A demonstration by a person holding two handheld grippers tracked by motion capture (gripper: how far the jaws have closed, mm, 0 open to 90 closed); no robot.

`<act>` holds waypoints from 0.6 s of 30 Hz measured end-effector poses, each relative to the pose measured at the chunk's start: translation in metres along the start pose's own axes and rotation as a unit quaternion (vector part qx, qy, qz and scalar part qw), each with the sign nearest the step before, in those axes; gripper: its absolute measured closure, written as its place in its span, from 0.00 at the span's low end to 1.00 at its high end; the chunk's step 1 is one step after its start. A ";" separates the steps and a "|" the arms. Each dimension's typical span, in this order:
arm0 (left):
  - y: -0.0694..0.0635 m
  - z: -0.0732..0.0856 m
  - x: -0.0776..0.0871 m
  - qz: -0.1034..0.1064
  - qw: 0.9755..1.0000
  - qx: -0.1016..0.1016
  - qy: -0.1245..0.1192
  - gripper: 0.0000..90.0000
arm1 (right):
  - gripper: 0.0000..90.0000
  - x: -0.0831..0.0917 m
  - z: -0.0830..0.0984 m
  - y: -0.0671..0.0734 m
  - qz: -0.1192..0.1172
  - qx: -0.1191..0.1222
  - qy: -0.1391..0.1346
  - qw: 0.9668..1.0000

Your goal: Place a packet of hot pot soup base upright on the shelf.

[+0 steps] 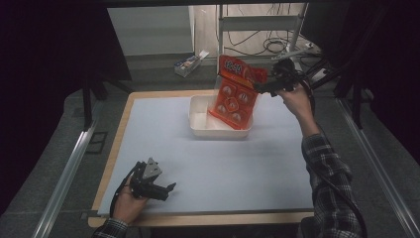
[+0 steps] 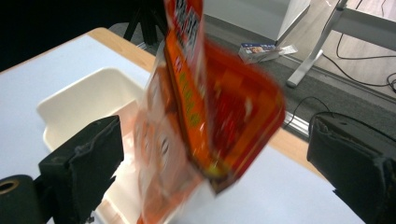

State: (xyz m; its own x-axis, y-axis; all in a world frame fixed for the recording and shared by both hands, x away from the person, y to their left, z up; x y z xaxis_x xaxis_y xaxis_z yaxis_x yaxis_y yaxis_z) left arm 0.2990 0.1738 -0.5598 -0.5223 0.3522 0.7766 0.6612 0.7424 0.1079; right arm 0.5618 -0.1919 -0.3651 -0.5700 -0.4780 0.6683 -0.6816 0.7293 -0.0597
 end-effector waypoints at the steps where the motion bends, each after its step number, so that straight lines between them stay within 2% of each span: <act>1: 0.000 0.000 0.000 0.001 1.000 0.000 0.000 0.04 | 0.04 0.001 0.005 0.002 -0.002 0.000 0.000 1.000; 12: -0.002 -0.001 -0.001 -0.002 1.000 -0.003 0.000 0.04 | 0.03 0.015 0.054 0.040 -0.025 0.006 -0.019 0.999; 18: -0.003 -0.001 -0.001 -0.005 1.000 -0.009 -0.001 0.04 | 0.00 0.017 0.082 0.062 -0.040 0.012 -0.015 0.999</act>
State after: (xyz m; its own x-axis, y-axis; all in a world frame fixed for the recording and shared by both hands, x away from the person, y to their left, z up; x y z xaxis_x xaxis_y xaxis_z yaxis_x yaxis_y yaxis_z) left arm 0.2982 0.1710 -0.5608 -0.5295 0.3467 0.7742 0.6658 0.7354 0.1261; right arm 0.4725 -0.1952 -0.4185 -0.5272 -0.5487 0.6488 -0.7360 0.6765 -0.0259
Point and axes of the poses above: each handheld gripper's, and its own axes: x roughly backward along the jaws, z roughly out of its underside, y roughly to its left, the point moved 5 cm from there along -x, roughly forward along the jaws, and after that the axes turned 7 degrees about y, right-handed, at the moved point
